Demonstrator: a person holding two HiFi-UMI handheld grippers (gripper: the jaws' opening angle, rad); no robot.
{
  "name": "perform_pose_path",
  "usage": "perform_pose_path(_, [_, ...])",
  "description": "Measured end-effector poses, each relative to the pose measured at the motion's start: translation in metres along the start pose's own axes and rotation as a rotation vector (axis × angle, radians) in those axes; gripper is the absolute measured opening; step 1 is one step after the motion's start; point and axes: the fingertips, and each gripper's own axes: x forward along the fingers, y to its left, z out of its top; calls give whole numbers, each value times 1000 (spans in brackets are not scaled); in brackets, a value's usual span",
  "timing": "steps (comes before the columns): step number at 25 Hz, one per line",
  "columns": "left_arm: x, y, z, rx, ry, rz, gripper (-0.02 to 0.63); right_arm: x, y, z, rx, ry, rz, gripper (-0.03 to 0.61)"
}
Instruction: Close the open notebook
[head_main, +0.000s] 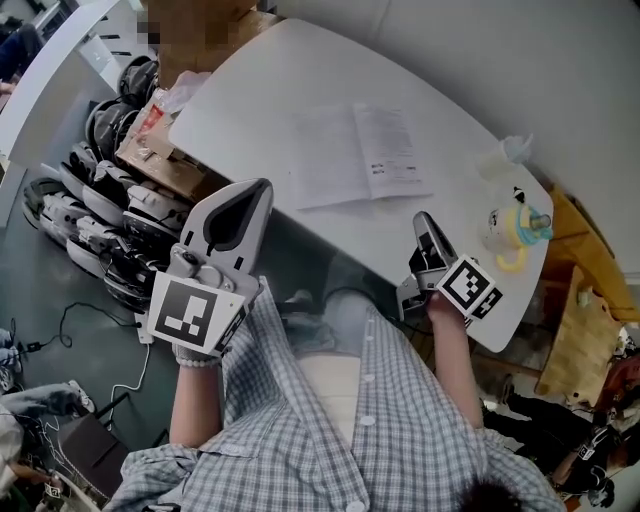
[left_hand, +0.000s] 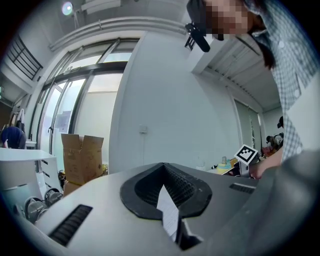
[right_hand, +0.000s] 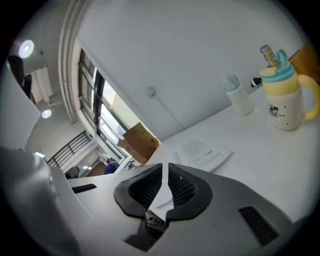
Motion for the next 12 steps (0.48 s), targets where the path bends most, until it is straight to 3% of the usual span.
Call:
perform_pose_path(5, [11, 0, -10, -66, 13, 5, 6, 24, -21, -4, 151, 35, 8, 21])
perform_pose_path(12, [37, 8, -15, -72, 35, 17, 6, 52, -56, -8, 248, 76, -40, 24])
